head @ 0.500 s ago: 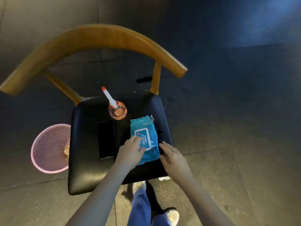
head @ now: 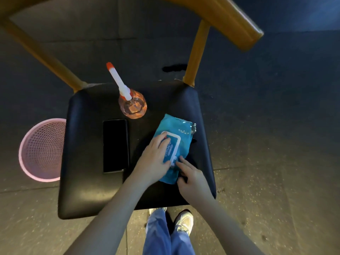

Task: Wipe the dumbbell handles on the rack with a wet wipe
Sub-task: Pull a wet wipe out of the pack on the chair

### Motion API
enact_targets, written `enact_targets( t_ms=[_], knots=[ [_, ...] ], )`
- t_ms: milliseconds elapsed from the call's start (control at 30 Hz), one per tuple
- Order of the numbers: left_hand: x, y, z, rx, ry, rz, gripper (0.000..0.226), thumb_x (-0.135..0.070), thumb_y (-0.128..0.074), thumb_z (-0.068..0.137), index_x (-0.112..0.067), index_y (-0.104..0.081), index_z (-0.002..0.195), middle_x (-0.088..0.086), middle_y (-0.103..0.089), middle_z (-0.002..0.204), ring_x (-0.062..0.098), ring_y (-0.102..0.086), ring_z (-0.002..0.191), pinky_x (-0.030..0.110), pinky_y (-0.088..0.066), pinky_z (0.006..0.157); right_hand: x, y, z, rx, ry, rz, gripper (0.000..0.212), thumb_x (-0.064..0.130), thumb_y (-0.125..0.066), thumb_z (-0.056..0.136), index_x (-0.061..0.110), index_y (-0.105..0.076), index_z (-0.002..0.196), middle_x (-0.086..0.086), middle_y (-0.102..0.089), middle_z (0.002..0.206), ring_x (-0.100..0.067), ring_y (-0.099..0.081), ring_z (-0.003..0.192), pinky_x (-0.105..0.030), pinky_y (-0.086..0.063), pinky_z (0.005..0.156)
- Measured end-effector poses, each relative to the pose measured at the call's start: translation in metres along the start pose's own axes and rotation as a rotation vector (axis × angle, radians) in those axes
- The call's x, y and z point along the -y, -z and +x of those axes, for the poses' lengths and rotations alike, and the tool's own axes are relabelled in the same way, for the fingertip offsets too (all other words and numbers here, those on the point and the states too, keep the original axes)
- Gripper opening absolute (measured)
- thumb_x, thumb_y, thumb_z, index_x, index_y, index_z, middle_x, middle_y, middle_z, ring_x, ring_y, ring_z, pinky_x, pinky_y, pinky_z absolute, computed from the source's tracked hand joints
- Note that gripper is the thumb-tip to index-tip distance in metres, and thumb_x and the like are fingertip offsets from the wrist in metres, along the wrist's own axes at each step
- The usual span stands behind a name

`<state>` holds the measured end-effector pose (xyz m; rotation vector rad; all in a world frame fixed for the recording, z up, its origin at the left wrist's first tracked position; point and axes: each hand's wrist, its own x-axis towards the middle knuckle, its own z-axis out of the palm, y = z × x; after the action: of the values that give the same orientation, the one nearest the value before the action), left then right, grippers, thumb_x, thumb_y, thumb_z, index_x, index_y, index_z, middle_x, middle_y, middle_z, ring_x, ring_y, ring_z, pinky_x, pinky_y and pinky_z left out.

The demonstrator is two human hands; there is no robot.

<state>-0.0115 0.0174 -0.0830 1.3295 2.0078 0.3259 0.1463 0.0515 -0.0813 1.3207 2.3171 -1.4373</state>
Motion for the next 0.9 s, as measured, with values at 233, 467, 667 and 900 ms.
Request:
enact_targets(
  t_ms=[233, 467, 667, 900],
  knots=[
    [0.004, -0.002, 0.012, -0.081, -0.052, 0.101, 0.063, -0.044, -0.061, 0.089, -0.018, -0.039, 0.143, -0.010, -0.025, 0.153, 0.007, -0.022, 0.140, 0.028, -0.015, 0.116, -0.006, 0.028, 0.020, -0.293, 0.139, -0.280, 0.046, 0.010, -0.058, 0.089, 0.018, -0.053, 0.134, 0.003, -0.047, 0.143, -0.014, -0.043, 0.129, -0.020, -0.030, 0.101],
    [-0.002, -0.018, 0.025, -0.255, 0.013, -0.004, 0.040, -0.031, -0.062, 0.090, -0.009, -0.058, 0.123, 0.000, -0.048, 0.139, 0.011, -0.042, 0.129, 0.022, -0.029, 0.108, -0.016, 0.043, 0.067, 0.060, 0.119, -0.562, 0.052, 0.036, -0.035, 0.101, 0.030, -0.020, 0.150, 0.012, -0.015, 0.158, -0.011, -0.008, 0.146, -0.031, -0.005, 0.118],
    [-0.004, -0.009, 0.025, -0.330, 0.110, -0.199, 0.023, -0.025, -0.053, 0.094, -0.005, -0.064, 0.098, 0.006, -0.065, 0.096, 0.017, -0.062, 0.087, 0.033, -0.050, 0.079, -0.018, 0.031, 0.064, 0.023, 0.094, -0.512, 0.051, 0.035, -0.035, 0.101, 0.030, -0.022, 0.150, 0.014, -0.020, 0.156, -0.010, -0.009, 0.145, -0.028, -0.004, 0.116],
    [0.023, 0.017, 0.012, -0.354, 0.249, -0.301, 0.031, -0.020, -0.046, 0.099, -0.025, -0.053, 0.129, -0.006, -0.059, 0.097, 0.012, -0.057, 0.084, 0.026, -0.043, 0.069, -0.019, 0.024, 0.046, -0.011, 0.044, -0.393, 0.060, 0.037, -0.047, 0.095, 0.032, -0.020, 0.148, 0.006, -0.035, 0.150, -0.014, -0.032, 0.137, -0.030, -0.018, 0.115]
  ],
)
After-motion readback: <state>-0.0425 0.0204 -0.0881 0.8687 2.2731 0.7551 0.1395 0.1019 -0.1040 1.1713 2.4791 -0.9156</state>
